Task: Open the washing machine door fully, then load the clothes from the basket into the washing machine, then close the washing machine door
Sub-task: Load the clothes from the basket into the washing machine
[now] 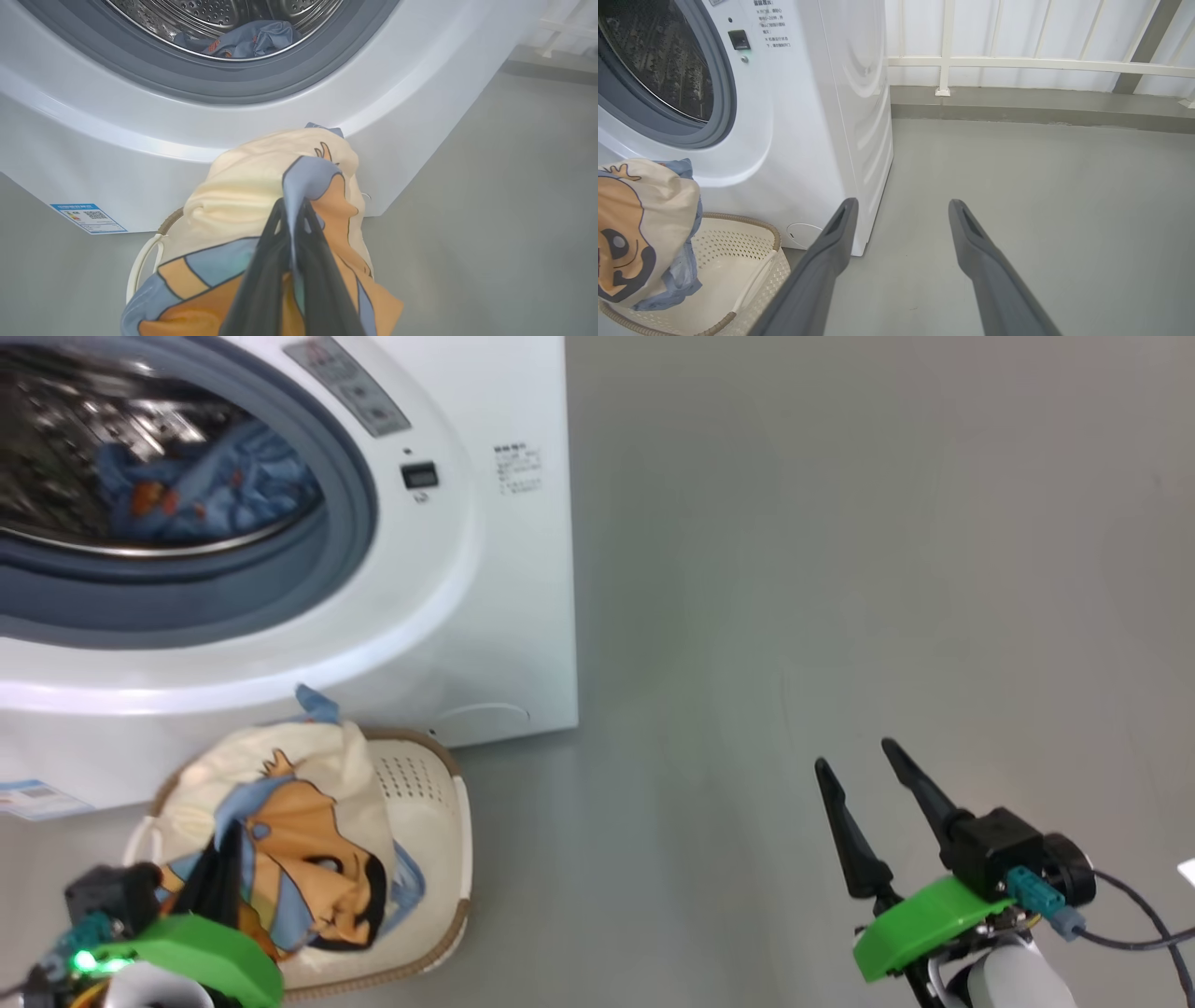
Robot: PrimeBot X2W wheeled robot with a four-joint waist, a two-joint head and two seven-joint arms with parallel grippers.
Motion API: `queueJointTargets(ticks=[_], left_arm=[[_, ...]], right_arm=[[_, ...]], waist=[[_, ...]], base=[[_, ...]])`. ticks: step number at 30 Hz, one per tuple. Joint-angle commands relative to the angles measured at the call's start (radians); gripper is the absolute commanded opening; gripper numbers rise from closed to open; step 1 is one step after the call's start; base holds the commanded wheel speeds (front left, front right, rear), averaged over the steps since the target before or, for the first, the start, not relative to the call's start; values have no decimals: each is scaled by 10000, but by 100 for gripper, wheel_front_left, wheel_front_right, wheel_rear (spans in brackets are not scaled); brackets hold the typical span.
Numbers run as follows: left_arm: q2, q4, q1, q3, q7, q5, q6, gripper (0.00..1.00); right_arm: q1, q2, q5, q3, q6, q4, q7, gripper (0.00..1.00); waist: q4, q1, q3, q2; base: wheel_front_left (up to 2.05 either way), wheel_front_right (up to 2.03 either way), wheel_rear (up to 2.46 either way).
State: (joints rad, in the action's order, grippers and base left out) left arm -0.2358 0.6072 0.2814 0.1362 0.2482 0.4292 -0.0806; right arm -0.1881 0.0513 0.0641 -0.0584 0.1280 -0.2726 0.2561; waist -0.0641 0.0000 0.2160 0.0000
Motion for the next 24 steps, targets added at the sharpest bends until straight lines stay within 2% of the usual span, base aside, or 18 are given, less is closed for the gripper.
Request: queueJointTargets(ticks=[1,13,24], left_arm=[[-223,-388,-105,-447,135,-184,30,0],[867,-1931,-1629,-1480,135,-753,-66,0],[1356,-2665,-2354,-2104,135,-1152,-342,0]], right_arm=[[152,-11,-9,-224,27,161,57,100],[663,-11,18,-204,27,35,57,100],[900,-11,114,-234,27,-22,57,100]], waist=[[242,0,-481,0],[448,0,-1477,0],[469,0,-1880,0]], base=[[0,0,0],[0,0,0],[0,0,0]])
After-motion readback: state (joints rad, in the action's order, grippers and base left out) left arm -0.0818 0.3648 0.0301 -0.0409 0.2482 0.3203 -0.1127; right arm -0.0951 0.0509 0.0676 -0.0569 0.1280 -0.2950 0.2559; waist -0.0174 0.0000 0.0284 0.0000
